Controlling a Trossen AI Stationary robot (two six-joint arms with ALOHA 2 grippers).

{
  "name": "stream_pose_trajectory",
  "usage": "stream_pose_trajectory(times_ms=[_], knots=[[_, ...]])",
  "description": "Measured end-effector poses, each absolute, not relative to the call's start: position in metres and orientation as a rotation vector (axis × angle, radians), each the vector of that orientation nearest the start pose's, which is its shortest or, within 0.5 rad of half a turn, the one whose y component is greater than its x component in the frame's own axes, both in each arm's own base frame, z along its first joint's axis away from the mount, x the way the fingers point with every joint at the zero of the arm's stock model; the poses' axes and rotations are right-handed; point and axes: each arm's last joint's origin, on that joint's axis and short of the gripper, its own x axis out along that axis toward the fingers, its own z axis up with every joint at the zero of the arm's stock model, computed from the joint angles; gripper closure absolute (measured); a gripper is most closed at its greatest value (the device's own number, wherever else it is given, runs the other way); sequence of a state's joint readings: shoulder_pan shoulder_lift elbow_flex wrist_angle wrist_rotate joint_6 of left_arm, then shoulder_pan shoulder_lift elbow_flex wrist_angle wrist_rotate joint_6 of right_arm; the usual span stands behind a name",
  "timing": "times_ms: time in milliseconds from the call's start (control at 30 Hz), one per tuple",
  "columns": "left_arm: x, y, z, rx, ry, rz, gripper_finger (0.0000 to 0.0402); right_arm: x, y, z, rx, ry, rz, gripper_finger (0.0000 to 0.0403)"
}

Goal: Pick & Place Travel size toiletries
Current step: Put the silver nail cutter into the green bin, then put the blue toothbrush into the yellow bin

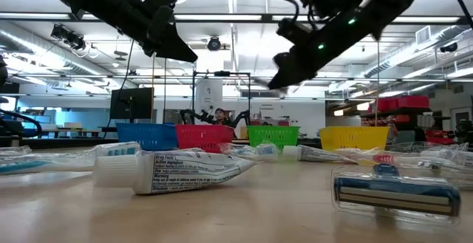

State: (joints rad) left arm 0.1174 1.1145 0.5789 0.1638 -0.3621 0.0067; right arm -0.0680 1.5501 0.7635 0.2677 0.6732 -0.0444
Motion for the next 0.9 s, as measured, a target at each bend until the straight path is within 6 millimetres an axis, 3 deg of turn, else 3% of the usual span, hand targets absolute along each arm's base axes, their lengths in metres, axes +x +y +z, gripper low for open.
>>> stream_pose_trajectory(times_ms=[100,200,300,533,900], knots=[[0.231,0.038,0.233,0.052,0.373,0.473,0.0307,0.3,-0.073,0.192,-0.01,0.449,-0.906,0.0359],[0.231,0.038,0.233,0.052,0.369,0.473,0.0307,0.298,-0.101,0.182,0.197,0.448,-0.816,0.0359],[0.231,0.038,0.233,0.052,0.367,0.473,0.0307,0.296,-0.118,0.17,0.276,0.477,-0.758,0.0358],[0.231,0.038,0.233,0.078,0.374,0.469,0.0307,0.3,-0.126,0.149,0.246,0.557,-0.672,0.0352],[0.231,0.038,0.233,0.104,0.38,0.464,0.0307,0.3,-0.132,0.142,0.189,0.58,-0.68,0.0288]])
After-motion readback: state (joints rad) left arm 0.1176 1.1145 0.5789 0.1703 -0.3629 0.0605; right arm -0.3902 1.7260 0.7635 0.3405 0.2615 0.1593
